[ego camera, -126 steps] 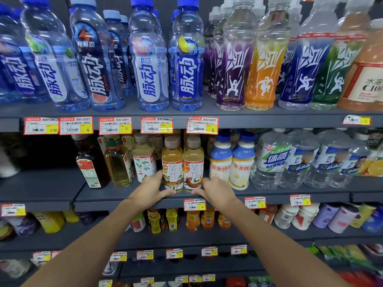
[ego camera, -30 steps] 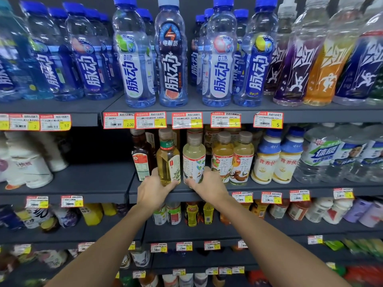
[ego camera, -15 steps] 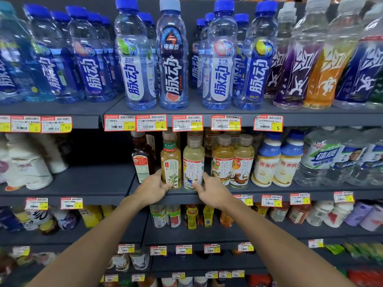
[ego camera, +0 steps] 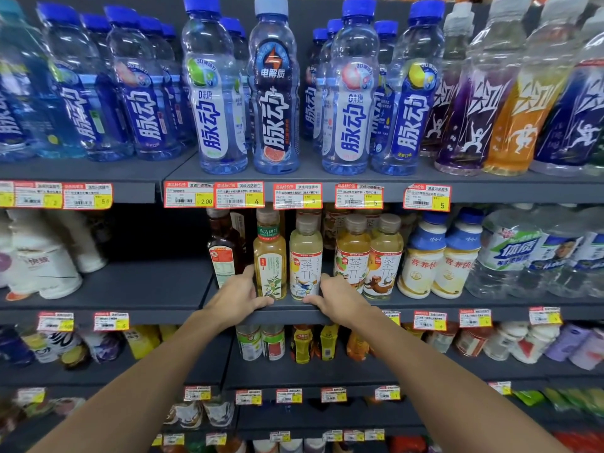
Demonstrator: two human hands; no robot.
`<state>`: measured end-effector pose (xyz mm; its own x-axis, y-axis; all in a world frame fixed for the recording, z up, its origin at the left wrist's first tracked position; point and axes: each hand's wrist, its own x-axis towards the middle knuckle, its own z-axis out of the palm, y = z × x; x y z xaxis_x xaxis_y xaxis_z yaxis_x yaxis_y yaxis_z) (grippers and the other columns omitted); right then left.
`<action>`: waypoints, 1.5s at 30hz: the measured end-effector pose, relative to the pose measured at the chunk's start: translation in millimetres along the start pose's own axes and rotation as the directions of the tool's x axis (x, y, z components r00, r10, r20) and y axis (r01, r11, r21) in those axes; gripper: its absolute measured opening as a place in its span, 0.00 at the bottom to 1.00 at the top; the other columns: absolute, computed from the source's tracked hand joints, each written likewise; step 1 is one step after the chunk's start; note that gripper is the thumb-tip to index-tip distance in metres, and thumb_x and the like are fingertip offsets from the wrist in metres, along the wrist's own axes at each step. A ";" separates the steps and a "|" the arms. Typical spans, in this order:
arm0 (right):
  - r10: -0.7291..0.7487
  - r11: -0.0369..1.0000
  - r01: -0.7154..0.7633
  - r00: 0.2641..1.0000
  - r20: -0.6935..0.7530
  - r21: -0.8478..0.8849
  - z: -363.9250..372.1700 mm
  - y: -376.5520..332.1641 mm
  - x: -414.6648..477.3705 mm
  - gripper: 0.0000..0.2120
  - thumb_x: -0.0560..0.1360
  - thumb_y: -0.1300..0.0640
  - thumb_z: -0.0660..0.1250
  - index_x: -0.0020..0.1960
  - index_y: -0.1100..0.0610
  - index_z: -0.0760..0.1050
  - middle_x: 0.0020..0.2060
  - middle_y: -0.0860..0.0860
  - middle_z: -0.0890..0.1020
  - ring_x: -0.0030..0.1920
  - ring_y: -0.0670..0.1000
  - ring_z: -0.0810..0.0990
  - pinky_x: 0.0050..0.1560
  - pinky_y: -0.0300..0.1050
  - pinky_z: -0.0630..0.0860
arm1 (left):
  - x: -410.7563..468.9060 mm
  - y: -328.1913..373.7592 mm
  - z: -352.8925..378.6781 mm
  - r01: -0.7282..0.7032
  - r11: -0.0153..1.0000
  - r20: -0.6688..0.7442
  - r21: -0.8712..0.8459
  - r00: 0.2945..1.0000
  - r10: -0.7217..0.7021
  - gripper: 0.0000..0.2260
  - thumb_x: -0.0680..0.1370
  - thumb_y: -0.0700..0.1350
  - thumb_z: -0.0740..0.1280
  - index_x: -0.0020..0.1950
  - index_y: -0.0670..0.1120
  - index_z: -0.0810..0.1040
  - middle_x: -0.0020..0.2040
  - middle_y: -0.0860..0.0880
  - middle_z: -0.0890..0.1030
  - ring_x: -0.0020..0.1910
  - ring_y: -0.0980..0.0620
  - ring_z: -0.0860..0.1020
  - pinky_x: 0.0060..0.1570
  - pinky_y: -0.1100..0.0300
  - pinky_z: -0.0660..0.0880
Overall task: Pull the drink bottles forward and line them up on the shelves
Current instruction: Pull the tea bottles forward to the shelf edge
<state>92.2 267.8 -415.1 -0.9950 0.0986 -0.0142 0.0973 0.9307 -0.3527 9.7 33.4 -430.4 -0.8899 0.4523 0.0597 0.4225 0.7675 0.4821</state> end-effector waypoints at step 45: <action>0.026 0.999 -0.024 0.997 -0.066 0.033 1.9 0.0 -13.3 0.32 0.77 0.36 0.67 0.68 0.59 0.70 0.60 0.56 0.80 0.60 0.56 0.79 0.58 0.53 0.78 | 1.9 9.8 3.9 -0.004 0.991 0.021 0.132 1.000 0.001 0.23 0.76 0.59 0.71 0.63 0.50 0.66 0.40 0.56 0.77 0.40 0.59 0.75 0.36 0.58 0.70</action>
<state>105.4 265.8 -416.7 -0.9885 0.1461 0.0381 0.1207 0.9160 -0.3826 12.9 43.5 -429.0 -0.8854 0.4630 0.0417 0.4452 0.8188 0.3624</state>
